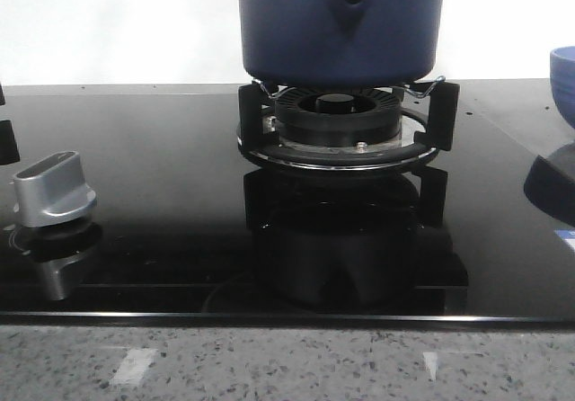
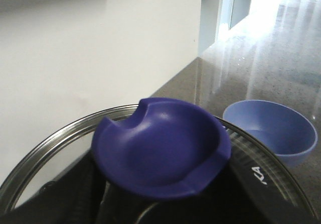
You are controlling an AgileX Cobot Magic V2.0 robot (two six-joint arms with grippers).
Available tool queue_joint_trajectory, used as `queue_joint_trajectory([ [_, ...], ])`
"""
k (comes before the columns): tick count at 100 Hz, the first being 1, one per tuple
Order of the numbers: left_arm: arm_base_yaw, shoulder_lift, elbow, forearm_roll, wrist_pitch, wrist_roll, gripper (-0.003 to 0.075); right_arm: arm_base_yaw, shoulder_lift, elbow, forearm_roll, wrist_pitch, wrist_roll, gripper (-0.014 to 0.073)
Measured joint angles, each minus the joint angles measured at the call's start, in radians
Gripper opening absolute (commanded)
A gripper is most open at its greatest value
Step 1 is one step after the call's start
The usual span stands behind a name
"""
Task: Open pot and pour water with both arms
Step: 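Grasp the rim of the light blue bowl with the right gripper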
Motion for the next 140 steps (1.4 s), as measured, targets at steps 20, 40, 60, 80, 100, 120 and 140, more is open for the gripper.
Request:
queue_joint_trajectory([
  [20,0.095,-0.063,0.0,0.002,0.041,0.0,0.0171,-0.02,0.188,-0.133,-0.098,0.002,0.066,0.0434],
  [40,0.178,-0.093,0.0,0.004,0.086,-0.002,0.0171,-0.146,0.403,-0.279,-0.128,0.004,0.085,0.0434],
  [60,0.225,-0.106,0.0,0.01,0.107,-0.005,0.0171,-0.235,0.605,-0.397,-0.124,0.004,0.087,0.0434],
  [80,0.229,-0.106,0.0,0.01,0.113,-0.008,0.0171,-0.246,0.762,-0.428,-0.083,0.002,0.069,0.0434],
  [100,0.229,-0.106,0.0,0.01,0.119,-0.009,0.0171,-0.246,0.885,-0.428,-0.045,-0.023,0.049,0.043],
  [120,0.229,-0.106,0.0,0.01,0.119,-0.009,0.0171,-0.246,0.923,-0.428,-0.045,-0.064,0.045,0.0139],
  [140,0.229,-0.106,0.0,0.01,0.119,-0.009,0.0171,-0.246,0.919,-0.439,-0.022,-0.074,0.045,-0.0071],
])
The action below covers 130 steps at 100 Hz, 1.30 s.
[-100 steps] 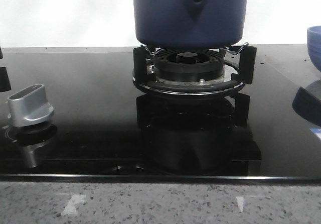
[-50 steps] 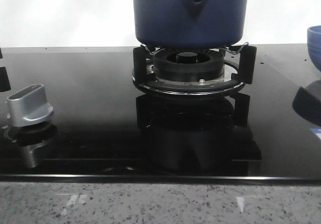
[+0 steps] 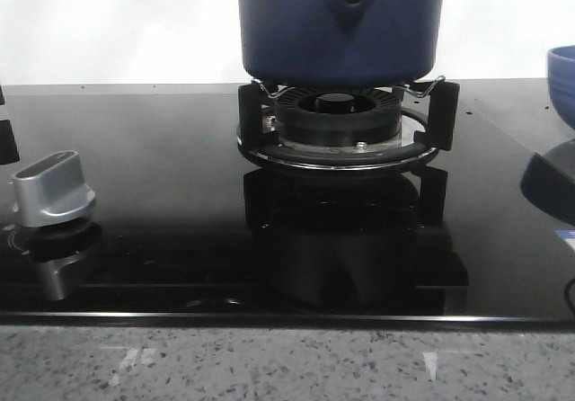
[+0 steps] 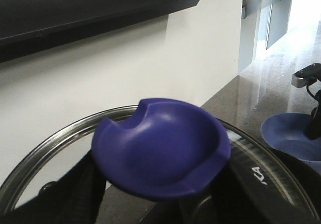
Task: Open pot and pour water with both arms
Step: 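Grasp the rim of the light blue bowl with the right gripper, then lift the bowl with the right gripper toward the pot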
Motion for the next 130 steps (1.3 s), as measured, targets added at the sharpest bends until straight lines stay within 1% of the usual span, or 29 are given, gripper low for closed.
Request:
queue_joint_trajectory([
  [16,0.0,0.0,0.0,0.0,-0.004,0.0,0.0171,0.0,-0.009,-0.007,0.008,0.004,0.0,-0.0067],
  [26,0.0,0.0,0.0,0.002,-0.003,0.0,0.0171,0.0,-0.009,-0.047,0.0,0.067,0.0,-0.0067],
  [40,0.0,0.0,0.0,0.002,-0.004,0.0,0.0171,-0.001,-0.009,-0.163,0.007,0.183,-0.004,-0.0067],
  [62,0.0,0.0,0.0,0.002,-0.006,0.0,0.0171,0.018,-0.009,-0.37,0.063,0.304,-0.026,-0.0067],
  [74,0.0,0.0,0.0,0.002,-0.006,0.0,0.0171,0.065,-0.009,-0.447,0.07,0.337,-0.035,-0.0067],
  [93,0.0,0.0,0.0,0.002,-0.006,0.0,0.0171,0.176,-0.009,-0.533,0.078,0.345,-0.037,-0.0067],
  [113,0.0,0.0,0.0,0.002,-0.006,0.0,0.0171,0.302,0.008,-0.597,0.079,0.29,-0.038,-0.0067],
  [130,0.0,0.0,0.0,0.002,-0.006,0.0,0.0171,0.397,0.051,-0.62,0.081,0.218,-0.039,-0.0067],
])
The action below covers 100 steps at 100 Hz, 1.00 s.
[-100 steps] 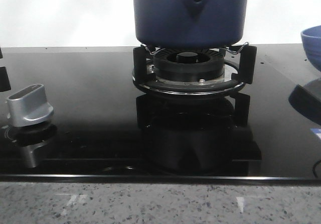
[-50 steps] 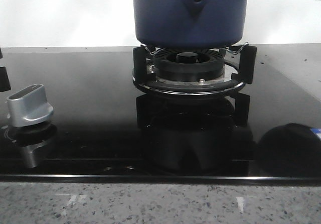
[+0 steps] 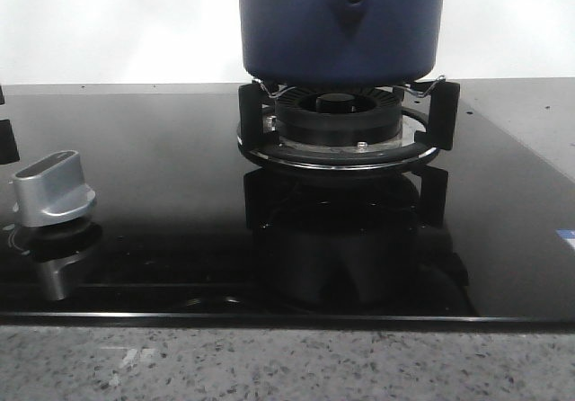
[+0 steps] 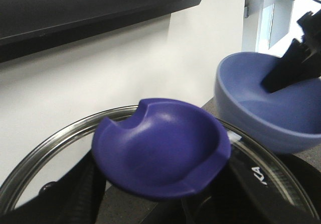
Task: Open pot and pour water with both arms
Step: 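Lift the bowl with the right gripper toward the pot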
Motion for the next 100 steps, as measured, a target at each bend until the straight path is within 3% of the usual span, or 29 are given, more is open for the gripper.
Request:
queue_joint_trajectory([
  [21,0.0,0.0,0.0,0.0,0.0,0.0,0.0171,0.068,0.044,0.0,0.002,-0.139,-0.002,-0.0067],
  [54,0.0,0.0,0.0,0.0,-0.002,0.0,0.0171,0.078,0.061,0.021,-0.045,-0.315,-0.024,-0.0057],
  [100,0.0,0.0,0.0,0.0,-0.024,0.0,0.0171,0.119,0.039,0.247,-0.124,-0.699,-0.06,-0.0046],
])
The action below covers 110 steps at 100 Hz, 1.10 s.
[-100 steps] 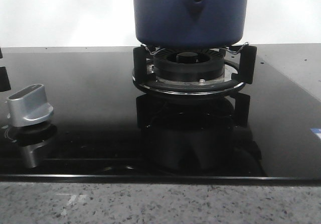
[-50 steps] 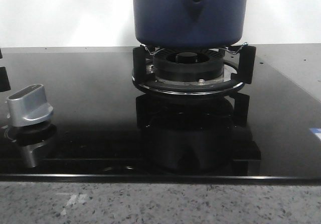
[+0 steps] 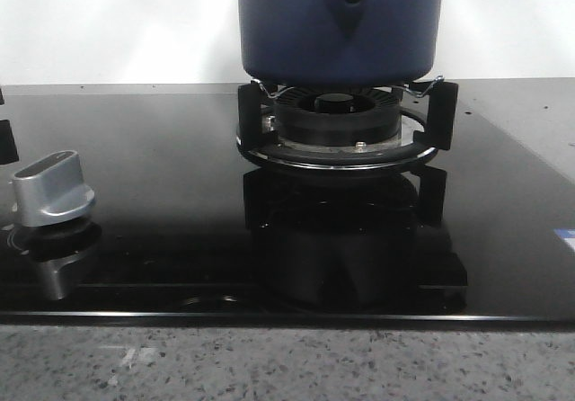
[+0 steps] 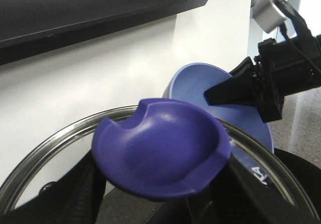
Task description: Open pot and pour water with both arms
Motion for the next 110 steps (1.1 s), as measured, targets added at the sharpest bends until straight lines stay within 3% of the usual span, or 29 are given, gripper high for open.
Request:
queue_joint_trajectory([
  [58,0.0,0.0,0.0,-0.004,-0.007,0.0,0.0171,0.0,-0.144,0.35,-0.066,-0.574,-0.004,-0.0046],
  [110,0.003,0.0,0.0,-0.004,-0.011,0.0,0.0171,0.0,-0.147,0.37,-0.067,-0.627,-0.005,-0.0047],
])
